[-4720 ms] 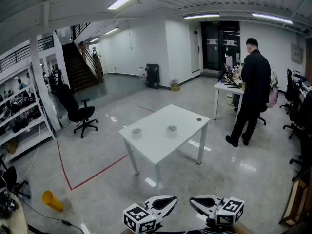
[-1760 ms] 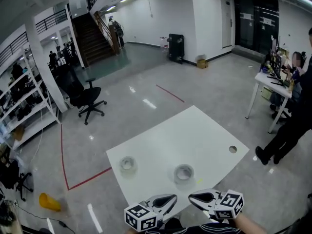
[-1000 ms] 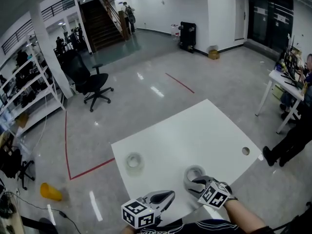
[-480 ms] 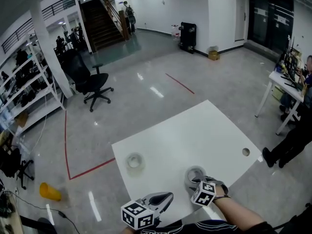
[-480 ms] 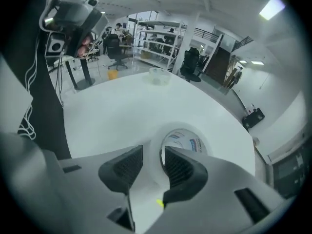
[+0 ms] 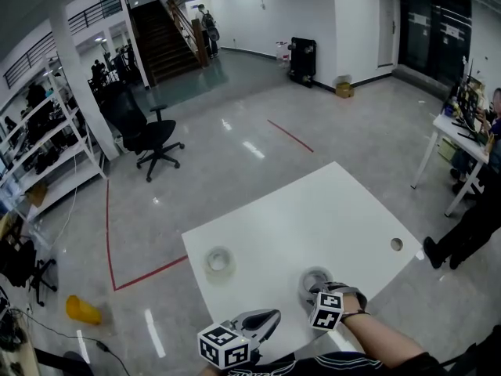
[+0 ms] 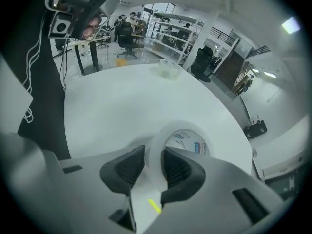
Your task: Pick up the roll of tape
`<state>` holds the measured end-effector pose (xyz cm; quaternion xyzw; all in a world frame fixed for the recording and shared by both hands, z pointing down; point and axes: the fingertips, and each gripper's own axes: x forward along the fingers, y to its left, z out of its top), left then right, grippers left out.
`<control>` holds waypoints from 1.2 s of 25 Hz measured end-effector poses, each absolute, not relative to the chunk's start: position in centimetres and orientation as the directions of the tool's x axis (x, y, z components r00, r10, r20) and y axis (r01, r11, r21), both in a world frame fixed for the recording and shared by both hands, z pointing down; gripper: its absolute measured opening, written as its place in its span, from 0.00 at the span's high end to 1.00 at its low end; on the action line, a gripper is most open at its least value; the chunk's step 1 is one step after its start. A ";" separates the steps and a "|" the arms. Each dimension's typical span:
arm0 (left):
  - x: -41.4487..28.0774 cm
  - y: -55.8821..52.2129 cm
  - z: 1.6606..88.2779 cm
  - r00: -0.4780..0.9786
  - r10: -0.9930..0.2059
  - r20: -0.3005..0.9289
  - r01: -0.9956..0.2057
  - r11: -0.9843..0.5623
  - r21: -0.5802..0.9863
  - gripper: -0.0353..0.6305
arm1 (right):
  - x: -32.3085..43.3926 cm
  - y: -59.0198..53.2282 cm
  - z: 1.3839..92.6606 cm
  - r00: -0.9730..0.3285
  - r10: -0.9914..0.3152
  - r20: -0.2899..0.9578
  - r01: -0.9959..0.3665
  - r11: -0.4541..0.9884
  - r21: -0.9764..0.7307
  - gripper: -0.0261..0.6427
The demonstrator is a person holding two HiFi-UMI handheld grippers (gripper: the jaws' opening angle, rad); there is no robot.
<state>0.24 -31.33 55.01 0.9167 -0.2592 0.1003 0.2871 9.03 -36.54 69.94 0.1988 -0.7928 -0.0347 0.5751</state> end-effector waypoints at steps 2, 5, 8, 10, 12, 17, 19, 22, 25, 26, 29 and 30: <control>0.2 -31.3 55.0 0.845 -0.418 0.332 -0.533 -0.701 0.473 0.94 | 9.0 -36.6 70.0 -0.263 -0.357 0.896 -0.280 0.917 0.283 0.79; 0.3 -31.2 54.8 0.844 -0.418 0.335 -0.534 -0.703 0.470 0.94 | 9.1 -36.7 69.8 -0.282 -0.357 0.890 -0.307 0.913 0.269 0.79; 0.5 -31.1 54.8 0.845 -0.416 0.335 -0.533 -0.704 0.470 0.94 | 9.3 -36.8 69.6 -0.311 -0.355 0.882 -0.349 0.905 0.241 0.80; 0.6 -31.1 54.8 0.847 -0.415 0.333 -0.530 -0.702 0.476 0.94 | 9.4 -37.0 69.3 -0.330 -0.361 0.872 -0.389 0.894 0.223 0.81; 0.8 -30.9 54.7 0.851 -0.411 0.327 -0.524 -0.698 0.489 0.94 | 9.6 -37.1 69.0 -0.349 -0.375 0.859 -0.442 0.874 0.202 0.81; 0.7 -30.9 54.4 0.851 -0.414 0.324 -0.525 -0.696 0.489 0.94 | 10.4 -37.6 67.5 -0.443 -0.407 0.799 -0.604 0.794 0.069 0.82; 0.7 -31.1 54.1 0.849 -0.421 0.319 -0.528 -0.694 0.489 0.94 | 10.7 -37.7 66.1 -0.517 -0.421 0.745 -0.673 0.738 -0.049 0.82; 0.8 -31.1 53.6 0.849 -0.426 0.311 -0.528 -0.699 0.483 0.94 | 11.2 -37.4 63.7 -0.607 -0.472 0.639 -0.719 0.669 -0.188 0.82; 0.7 -30.9 53.2 0.850 -0.428 0.307 -0.527 -0.706 0.473 0.94 | 11.0 -36.7 60.9 -0.670 -0.526 0.524 -0.720 0.632 -0.286 0.82; 0.6 -30.9 53.1 0.850 -0.430 0.305 -0.527 -0.708 0.471 0.94 | 10.8 -36.4 59.7 -0.695 -0.539 0.477 -0.709 0.624 -0.329 0.82; 0.4 -30.8 52.5 0.848 -0.439 0.297 -0.530 -0.712 0.461 0.94 | 10.3 -35.1 55.6 -0.761 -0.564 0.321 -0.647 0.620 -0.444 0.82; 0.5 -30.9 52.2 0.849 -0.440 0.293 -0.529 -0.715 0.458 0.94 | 10.3 -34.6 54.3 -0.775 -0.569 0.275 -0.625 0.623 -0.470 0.82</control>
